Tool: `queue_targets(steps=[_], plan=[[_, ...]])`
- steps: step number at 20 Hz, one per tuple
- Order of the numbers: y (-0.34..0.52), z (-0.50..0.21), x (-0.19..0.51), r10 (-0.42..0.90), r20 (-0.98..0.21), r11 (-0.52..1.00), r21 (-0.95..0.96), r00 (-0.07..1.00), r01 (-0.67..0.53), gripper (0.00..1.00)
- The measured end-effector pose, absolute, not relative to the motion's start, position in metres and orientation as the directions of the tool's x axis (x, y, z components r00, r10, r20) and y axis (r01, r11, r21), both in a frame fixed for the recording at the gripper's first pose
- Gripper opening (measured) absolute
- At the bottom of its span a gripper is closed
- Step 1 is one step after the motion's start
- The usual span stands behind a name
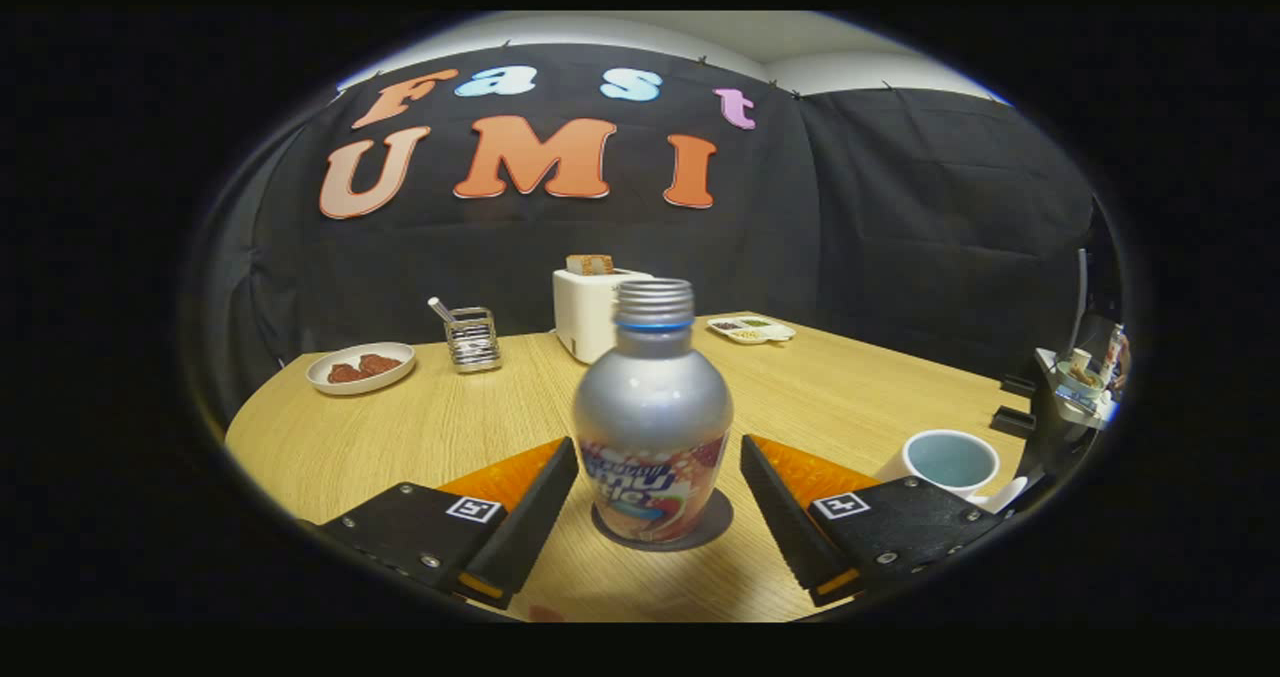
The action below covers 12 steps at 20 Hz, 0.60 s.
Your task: Take the bottle from table, then pour the juice into the cup, finally place the bottle on the coaster
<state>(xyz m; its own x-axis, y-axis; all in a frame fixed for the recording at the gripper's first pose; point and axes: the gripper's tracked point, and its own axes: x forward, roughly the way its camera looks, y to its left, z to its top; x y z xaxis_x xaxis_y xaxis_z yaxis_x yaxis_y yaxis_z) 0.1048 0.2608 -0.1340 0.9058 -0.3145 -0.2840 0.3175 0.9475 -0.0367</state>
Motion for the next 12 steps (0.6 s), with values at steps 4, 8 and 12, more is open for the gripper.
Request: queue_targets(steps=[4,8,12], plan=[[0.272,-0.119,0.069,-0.286,-0.265,0.958,-0.048,0.921,0.284,0.97],[0.311,-0.096,0.028,-0.160,-0.236,0.987,-0.031,0.958,0.157,0.97],[0.351,-0.068,-0.011,-0.062,-0.205,0.998,-0.025,0.977,0.058,0.97]])
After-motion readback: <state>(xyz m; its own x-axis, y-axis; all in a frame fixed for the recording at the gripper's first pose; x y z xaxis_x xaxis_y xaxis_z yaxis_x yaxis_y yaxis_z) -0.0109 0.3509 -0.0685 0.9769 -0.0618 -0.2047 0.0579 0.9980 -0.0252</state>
